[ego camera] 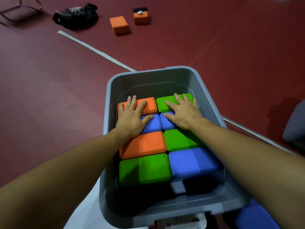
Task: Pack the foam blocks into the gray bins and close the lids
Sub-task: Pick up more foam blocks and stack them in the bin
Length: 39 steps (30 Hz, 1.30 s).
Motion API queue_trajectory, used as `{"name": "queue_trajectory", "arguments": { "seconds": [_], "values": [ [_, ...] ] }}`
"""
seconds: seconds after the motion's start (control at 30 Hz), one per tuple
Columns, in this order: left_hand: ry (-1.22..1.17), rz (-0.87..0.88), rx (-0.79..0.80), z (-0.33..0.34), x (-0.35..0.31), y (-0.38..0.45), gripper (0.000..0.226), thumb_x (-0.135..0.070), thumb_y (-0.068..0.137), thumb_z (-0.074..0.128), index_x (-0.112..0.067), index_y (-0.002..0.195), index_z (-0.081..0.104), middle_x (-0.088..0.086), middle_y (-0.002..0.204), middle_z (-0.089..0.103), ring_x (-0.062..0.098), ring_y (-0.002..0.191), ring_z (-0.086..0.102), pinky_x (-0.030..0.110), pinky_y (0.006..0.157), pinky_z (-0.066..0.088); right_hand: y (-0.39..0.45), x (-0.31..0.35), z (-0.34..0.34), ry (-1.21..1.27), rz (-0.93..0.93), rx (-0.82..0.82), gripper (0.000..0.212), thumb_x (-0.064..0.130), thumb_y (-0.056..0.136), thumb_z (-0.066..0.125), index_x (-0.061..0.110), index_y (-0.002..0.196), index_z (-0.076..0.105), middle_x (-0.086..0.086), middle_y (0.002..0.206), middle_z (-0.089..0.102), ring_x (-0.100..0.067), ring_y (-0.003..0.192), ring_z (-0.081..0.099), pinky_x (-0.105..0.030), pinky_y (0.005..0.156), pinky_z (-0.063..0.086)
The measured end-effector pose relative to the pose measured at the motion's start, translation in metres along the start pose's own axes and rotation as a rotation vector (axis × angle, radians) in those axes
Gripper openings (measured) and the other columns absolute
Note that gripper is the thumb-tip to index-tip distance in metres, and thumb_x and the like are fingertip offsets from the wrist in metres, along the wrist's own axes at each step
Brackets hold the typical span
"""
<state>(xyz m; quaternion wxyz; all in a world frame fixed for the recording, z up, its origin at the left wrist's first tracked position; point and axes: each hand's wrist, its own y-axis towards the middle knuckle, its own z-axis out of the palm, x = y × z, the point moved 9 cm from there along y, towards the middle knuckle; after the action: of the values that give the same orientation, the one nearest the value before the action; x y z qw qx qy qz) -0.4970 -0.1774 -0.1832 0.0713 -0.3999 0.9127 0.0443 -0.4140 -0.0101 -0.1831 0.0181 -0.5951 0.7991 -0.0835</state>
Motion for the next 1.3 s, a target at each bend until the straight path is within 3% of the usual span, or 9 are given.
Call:
{"name": "queue_trajectory", "arguments": {
  "seconds": [0.3,0.57,0.67,0.8,0.87,1.0,1.2,1.3],
  "values": [
    [-0.002,-0.006,0.049,0.008,-0.003,0.000,0.067,-0.064,0.097,0.026,-0.031,0.155,0.021,0.008,0.165,0.004,0.030,0.151,0.000,0.054,0.119,0.003,-0.008,-0.008,0.007,0.107,-0.016,0.005,0.069,0.066,0.091,0.040,0.043,0.152,0.017,-0.001,0.164,0.002,-0.030,0.150,-0.002,-0.055,0.120,0.000],
    [0.022,0.013,0.066,0.008,-0.007,-0.001,0.064,-0.061,0.098,0.024,-0.033,0.155,0.018,-0.001,0.165,0.008,0.030,0.151,0.001,0.054,0.120,0.004,-0.009,-0.011,-0.002,0.212,0.006,-0.004,0.072,0.064,0.085,0.056,0.041,0.149,0.031,-0.002,0.164,0.012,-0.029,0.150,0.005,-0.055,0.120,0.005],
    [0.021,0.000,0.076,0.007,-0.007,0.000,0.064,-0.062,0.098,0.025,-0.034,0.155,0.017,-0.001,0.165,0.009,0.030,0.151,0.003,0.054,0.120,0.006,-0.009,-0.008,-0.005,0.157,0.072,0.058,0.073,0.065,0.084,0.057,0.042,0.149,0.031,-0.003,0.163,0.014,-0.030,0.150,0.009,-0.056,0.118,0.013],
    [0.011,-0.010,0.099,-0.004,-0.010,-0.002,0.067,-0.063,0.095,0.036,-0.032,0.154,0.023,0.004,0.163,0.017,0.031,0.150,0.014,0.051,0.119,0.018,-0.013,0.010,-0.031,0.069,0.145,0.120,0.073,0.060,0.082,0.065,0.036,0.145,0.040,-0.007,0.155,0.033,-0.032,0.140,0.034,-0.051,0.110,0.035],
    [-0.045,-0.006,-0.005,-0.022,-0.012,-0.010,0.066,-0.058,0.093,0.047,-0.029,0.151,0.034,0.009,0.158,0.032,0.033,0.145,0.029,0.048,0.115,0.029,-0.020,0.028,-0.054,0.108,0.088,0.065,0.077,0.058,0.080,0.068,0.036,0.147,0.037,-0.006,0.156,0.032,-0.031,0.139,0.036,-0.048,0.109,0.037],
    [-0.108,-0.041,-0.200,-0.061,0.010,-0.049,0.065,-0.057,0.085,0.051,-0.022,0.140,0.053,0.014,0.137,0.057,0.035,0.124,0.053,0.046,0.103,0.042,-0.044,0.072,-0.095,0.116,-0.079,0.030,0.087,0.056,0.077,0.073,0.033,0.150,0.032,-0.010,0.154,0.035,-0.030,0.139,0.036,-0.041,0.110,0.037],
    [-0.165,-0.162,-0.358,-0.103,0.065,-0.138,0.065,-0.061,0.082,0.047,-0.020,0.130,0.062,0.009,0.123,0.066,0.037,0.108,0.058,0.043,0.091,0.049,-0.097,0.176,-0.135,-0.039,-0.337,0.168,0.094,0.061,0.076,0.071,0.026,0.152,0.029,-0.004,0.153,0.041,-0.028,0.138,0.039,-0.034,0.110,0.036],
    [-0.203,-0.273,-0.393,-0.105,0.100,-0.191,0.066,-0.064,0.084,0.048,-0.021,0.133,0.060,0.010,0.125,0.064,0.035,0.111,0.054,0.044,0.092,0.047,-0.134,0.232,-0.151,-0.071,-0.438,0.204,0.094,0.065,0.078,0.066,0.029,0.154,0.023,-0.007,0.150,0.044,-0.028,0.137,0.040,-0.031,0.106,0.036]
  ]
}}
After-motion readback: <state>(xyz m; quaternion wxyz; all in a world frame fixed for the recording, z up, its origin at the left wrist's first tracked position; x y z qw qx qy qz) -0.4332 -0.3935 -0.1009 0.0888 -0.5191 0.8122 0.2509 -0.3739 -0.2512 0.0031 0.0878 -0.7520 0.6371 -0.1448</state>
